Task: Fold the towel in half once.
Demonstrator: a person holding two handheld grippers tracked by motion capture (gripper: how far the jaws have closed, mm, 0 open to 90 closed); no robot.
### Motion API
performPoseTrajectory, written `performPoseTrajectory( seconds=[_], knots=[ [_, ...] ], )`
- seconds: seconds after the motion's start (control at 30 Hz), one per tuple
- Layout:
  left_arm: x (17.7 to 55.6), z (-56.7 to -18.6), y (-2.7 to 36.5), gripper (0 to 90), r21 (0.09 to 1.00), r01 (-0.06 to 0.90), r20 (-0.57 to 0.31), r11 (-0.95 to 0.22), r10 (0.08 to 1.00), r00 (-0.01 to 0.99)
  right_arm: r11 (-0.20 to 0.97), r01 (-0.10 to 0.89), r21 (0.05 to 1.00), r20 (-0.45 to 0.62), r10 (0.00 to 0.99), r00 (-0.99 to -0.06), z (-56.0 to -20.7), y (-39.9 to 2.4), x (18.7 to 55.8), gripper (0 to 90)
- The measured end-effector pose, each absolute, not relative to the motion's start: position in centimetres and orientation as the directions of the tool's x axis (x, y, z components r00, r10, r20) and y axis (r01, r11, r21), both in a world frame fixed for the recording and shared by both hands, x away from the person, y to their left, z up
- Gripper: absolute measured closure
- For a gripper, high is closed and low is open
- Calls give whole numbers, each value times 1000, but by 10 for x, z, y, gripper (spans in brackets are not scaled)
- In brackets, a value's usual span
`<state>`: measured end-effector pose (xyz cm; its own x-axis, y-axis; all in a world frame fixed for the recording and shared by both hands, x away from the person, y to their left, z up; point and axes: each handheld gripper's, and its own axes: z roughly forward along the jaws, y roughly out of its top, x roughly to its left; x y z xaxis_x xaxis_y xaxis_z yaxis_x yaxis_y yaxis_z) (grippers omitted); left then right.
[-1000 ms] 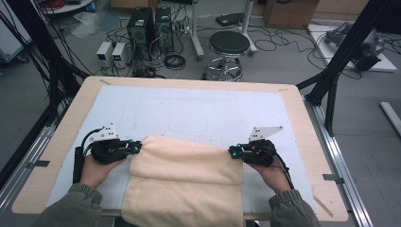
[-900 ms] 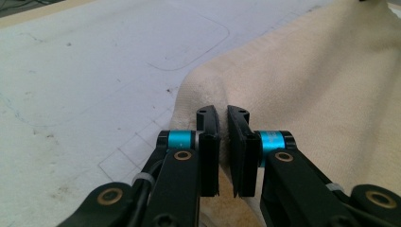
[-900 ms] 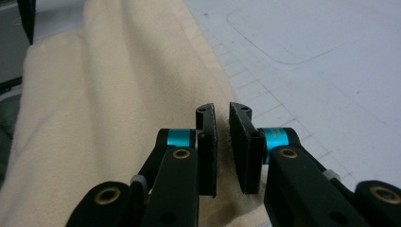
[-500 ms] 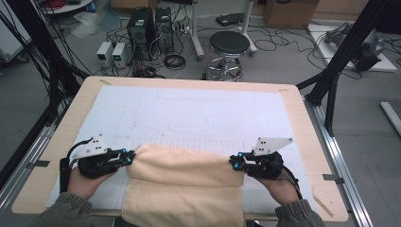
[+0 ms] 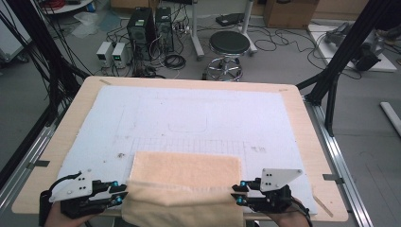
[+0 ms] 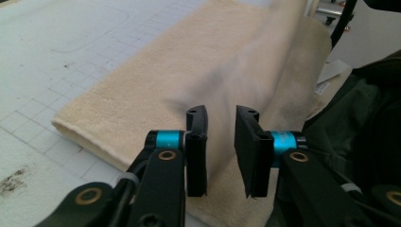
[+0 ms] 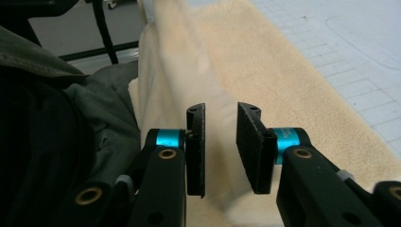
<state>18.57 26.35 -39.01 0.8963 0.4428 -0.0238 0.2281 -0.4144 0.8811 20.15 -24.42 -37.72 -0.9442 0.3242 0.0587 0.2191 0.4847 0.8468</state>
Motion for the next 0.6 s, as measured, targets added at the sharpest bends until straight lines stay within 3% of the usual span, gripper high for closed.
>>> performPoseTrajectory(
  seconds=[0.6],
  knots=[
    [276, -414, 238, 530, 870, 308, -32, -386, 578, 816, 509, 327, 797, 42, 492, -869, -408, -238, 294, 497]
  ],
)
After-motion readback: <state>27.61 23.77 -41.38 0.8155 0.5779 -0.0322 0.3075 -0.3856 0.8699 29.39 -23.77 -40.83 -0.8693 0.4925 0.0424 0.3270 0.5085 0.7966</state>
